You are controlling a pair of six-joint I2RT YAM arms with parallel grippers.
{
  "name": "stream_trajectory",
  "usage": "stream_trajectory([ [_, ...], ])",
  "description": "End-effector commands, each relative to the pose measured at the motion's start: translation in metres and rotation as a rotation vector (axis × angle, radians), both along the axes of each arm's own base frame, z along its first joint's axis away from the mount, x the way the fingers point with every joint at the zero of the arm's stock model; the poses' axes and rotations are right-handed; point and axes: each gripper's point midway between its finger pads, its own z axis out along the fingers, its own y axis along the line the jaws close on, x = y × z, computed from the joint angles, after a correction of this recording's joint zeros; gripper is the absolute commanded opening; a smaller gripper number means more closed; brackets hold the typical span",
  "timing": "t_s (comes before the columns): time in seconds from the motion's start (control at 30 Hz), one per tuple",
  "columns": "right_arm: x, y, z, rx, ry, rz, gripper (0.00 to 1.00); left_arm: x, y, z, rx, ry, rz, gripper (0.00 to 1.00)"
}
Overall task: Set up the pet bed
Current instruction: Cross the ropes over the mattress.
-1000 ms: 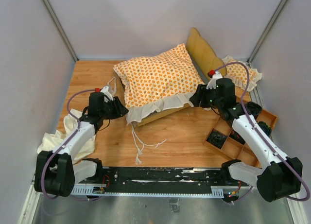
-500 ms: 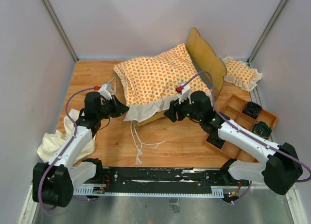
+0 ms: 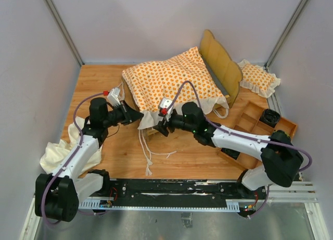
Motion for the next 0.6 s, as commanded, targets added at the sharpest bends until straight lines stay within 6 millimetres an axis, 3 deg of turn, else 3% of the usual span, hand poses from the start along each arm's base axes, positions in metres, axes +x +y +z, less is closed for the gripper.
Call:
stream_trajectory([
  [0.0, 0.004, 0.028, 0.010, -0.022, -0.200, 0.018, 0.63, -0.007, -0.010, 0.007, -0.074, 0.002, -0.057, 0.04],
  [0.2, 0.025, 0.032, -0.002, -0.086, -0.228, -0.062, 0.61, -0.007, -0.011, 0.007, -0.080, 0.009, -0.062, 0.05],
  [0.27, 0.031, 0.029, 0.000, -0.096, -0.242, -0.093, 0.40, -0.007, -0.012, 0.010, -0.091, 0.009, -0.061, 0.06],
  [0.33, 0.038, 0.023, 0.005, -0.087, -0.258, -0.148, 0.09, -0.008, -0.014, 0.014, -0.119, 0.012, -0.067, 0.08],
  [0.37, 0.042, 0.018, 0.010, -0.074, -0.266, -0.185, 0.01, -0.008, -0.015, 0.018, -0.133, 0.007, -0.073, 0.09],
  [0.47, 0.055, 0.004, 0.020, -0.032, -0.241, -0.278, 0.00, -0.003, -0.015, 0.023, -0.139, -0.009, -0.062, 0.22],
  [0.57, 0.072, -0.011, 0.022, 0.009, -0.169, -0.348, 0.00, 0.009, -0.004, 0.017, -0.024, -0.050, -0.010, 0.36],
])
